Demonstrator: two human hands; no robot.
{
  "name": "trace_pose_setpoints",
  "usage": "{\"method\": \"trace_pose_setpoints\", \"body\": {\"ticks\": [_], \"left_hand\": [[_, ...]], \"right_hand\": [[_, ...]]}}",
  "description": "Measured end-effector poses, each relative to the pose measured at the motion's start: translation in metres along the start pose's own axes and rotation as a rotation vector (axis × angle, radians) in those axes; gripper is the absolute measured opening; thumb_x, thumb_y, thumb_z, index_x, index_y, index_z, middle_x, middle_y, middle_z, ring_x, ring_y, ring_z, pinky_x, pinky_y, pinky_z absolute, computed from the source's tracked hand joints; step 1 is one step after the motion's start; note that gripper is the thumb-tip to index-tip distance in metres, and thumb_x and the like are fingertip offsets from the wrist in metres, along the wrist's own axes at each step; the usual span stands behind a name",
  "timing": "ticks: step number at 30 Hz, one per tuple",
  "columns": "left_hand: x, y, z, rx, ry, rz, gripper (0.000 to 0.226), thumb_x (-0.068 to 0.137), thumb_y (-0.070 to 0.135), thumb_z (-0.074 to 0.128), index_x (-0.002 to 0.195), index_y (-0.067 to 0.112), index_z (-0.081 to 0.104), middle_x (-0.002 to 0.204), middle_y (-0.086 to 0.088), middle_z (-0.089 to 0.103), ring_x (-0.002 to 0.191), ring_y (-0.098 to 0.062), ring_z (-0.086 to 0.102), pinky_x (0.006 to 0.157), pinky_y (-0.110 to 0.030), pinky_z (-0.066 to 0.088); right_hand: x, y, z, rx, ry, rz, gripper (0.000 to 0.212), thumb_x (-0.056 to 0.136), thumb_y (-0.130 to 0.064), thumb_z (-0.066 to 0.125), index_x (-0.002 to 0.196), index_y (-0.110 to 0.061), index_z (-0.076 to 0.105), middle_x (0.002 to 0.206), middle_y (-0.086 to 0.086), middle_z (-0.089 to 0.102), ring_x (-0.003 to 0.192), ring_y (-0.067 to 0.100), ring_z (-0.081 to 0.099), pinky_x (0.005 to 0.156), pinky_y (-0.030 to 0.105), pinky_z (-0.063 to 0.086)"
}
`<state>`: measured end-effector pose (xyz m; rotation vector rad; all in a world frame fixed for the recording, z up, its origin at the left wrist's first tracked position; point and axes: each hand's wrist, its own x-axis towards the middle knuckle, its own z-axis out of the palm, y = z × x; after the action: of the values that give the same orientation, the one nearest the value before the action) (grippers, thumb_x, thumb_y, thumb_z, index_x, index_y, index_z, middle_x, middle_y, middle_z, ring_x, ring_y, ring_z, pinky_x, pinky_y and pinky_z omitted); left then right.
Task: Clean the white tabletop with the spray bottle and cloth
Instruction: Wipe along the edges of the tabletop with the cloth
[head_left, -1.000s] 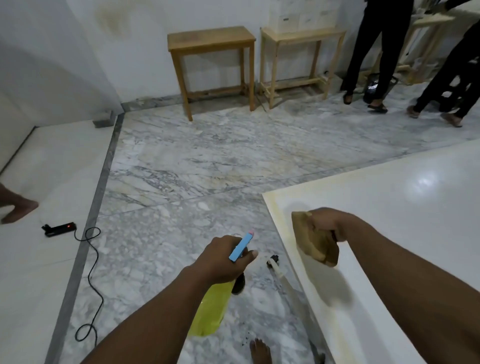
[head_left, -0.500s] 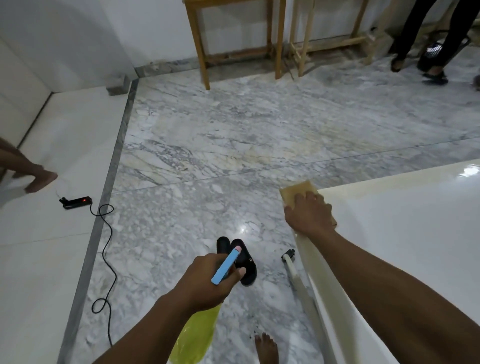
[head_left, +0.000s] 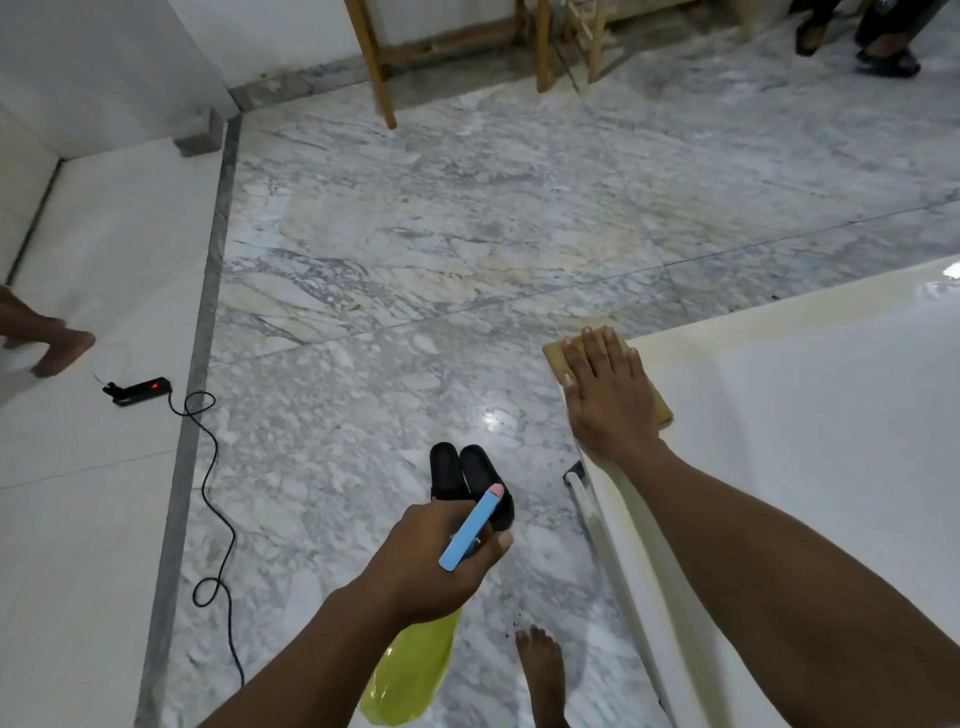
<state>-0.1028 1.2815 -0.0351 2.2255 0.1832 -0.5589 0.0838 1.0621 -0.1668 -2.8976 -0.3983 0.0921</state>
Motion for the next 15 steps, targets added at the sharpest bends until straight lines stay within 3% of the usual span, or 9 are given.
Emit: {"method": "trace_pose_setpoints", "body": {"ticks": [15], "left_hand": [[-0.024,-0.001,0.01,0.033,0.014,0.027,0.047,0.089,0.058,0.068,0.072,0.017,0.055,0.069,-0.014,0.064,0.063,-0.035,0.068,0.064,-0.057,0.06]], "right_hand": [[-0.077,-0.004,0.006,-0.005,0.0,0.033,0.059,0.102,-0.038,0.019,0.158,-0.022,0.017,0.167,0.003,0.01,0.154,0.026,0.005,0.123,0.048,0.01]]}}
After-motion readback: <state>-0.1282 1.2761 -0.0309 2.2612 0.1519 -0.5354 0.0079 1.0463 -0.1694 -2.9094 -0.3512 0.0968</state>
